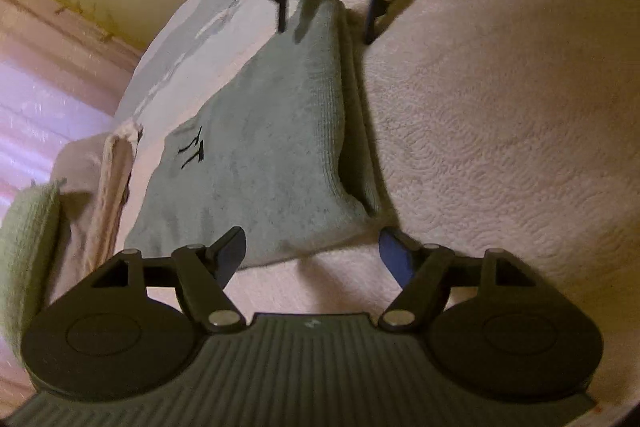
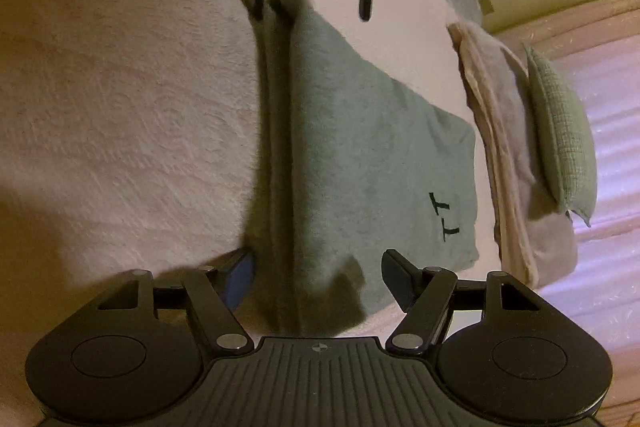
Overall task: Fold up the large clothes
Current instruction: 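Grasp the sweatshirt's collar end with both grippers and lift it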
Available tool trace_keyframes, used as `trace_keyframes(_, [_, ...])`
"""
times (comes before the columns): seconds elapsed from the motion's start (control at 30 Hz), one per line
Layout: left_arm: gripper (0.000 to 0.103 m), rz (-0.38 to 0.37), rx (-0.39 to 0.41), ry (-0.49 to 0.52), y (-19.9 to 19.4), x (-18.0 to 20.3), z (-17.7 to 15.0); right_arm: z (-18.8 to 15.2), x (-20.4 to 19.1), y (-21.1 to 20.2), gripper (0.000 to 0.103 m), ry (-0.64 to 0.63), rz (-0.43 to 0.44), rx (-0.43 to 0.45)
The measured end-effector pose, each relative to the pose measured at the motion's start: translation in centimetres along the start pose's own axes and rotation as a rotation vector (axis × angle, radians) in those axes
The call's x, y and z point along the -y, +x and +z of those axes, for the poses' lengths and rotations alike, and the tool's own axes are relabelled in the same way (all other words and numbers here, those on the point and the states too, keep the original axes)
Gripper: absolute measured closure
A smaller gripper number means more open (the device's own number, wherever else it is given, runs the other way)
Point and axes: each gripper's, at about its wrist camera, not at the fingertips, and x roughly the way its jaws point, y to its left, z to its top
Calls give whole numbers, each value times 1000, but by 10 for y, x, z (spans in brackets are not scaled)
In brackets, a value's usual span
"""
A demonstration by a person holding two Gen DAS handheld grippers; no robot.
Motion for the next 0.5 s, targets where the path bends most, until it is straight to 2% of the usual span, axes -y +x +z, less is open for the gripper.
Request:
trace_keyframes(0.03, [31, 1, 1, 21, 2, 1, 1, -3, 3, 1, 55, 13, 0, 1])
trace_keyframes(0.13, [32, 16, 29, 88, 7, 3, 2, -7, 15, 0, 73, 77, 25, -3])
trace_keyframes(0.2, [40, -1, 53, 131, 9, 2, 2, -5, 19, -2, 83, 100, 39, 0])
trace_keyframes(0.23, [47, -18, 62, 145, 9, 2, 2, -3, 22, -3, 86, 121, 40, -3])
trace_keyframes(0.27, [69, -42, 66, 156, 7, 1, 1, 0, 27, -6, 87, 149, 48, -8])
trace_keyframes(0.3, [78, -53, 73, 168, 4, 1, 1, 3, 31, -8, 88, 171, 54, -13])
trace_keyframes(0.37, [86, -50, 77, 128, -3, -5, 2, 10, 42, -18, 89, 200, 48, -13])
trace_keyframes(0.5, [89, -48, 77, 39, -27, -27, 12, 20, 59, -57, 90, 232, 66, -12])
